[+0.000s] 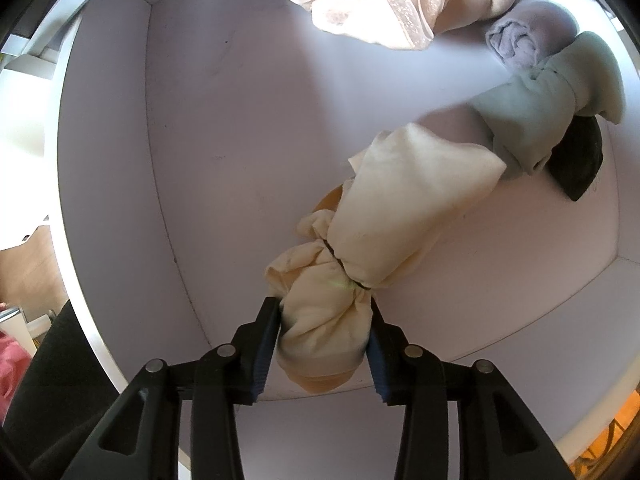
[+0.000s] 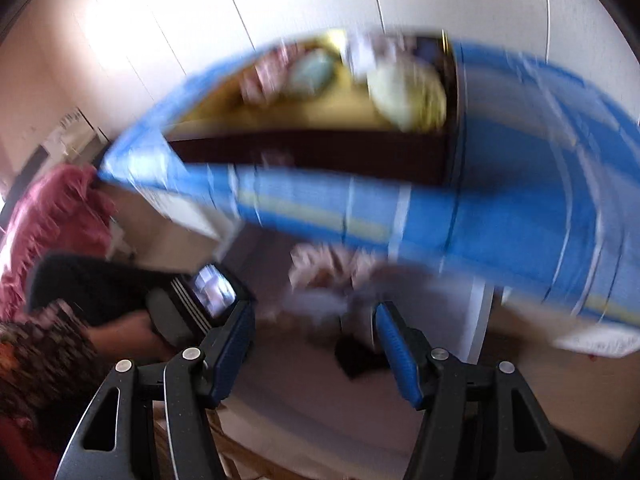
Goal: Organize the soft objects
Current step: 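Return the right tool to the drawer and grasp the black cloth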
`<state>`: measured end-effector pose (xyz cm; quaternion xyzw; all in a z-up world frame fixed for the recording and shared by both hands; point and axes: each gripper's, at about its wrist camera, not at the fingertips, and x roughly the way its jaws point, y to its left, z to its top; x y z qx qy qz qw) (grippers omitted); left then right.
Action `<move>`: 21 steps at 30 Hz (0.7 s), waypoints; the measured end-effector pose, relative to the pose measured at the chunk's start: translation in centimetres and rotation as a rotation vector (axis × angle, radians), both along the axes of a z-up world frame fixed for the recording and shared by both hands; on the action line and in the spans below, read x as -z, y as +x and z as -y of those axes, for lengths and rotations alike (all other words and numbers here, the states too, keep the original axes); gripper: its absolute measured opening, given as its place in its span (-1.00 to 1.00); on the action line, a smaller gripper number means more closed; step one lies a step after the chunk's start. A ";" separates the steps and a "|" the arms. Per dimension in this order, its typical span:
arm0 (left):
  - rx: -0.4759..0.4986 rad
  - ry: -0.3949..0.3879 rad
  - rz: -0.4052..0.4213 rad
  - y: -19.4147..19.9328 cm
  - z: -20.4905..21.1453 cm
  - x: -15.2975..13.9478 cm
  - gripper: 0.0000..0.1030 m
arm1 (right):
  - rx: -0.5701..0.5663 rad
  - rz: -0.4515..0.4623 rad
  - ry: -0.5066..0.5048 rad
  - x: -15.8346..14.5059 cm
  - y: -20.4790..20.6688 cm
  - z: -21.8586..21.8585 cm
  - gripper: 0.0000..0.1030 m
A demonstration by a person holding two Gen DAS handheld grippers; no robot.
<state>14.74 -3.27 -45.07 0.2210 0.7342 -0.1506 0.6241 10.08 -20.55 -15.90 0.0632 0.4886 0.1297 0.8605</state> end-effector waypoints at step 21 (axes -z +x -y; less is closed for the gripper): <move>-0.003 -0.035 0.038 -0.8 0.1 -1.3 -0.12 | 0.274 -0.489 -0.024 20.2 3.4 1.8 0.25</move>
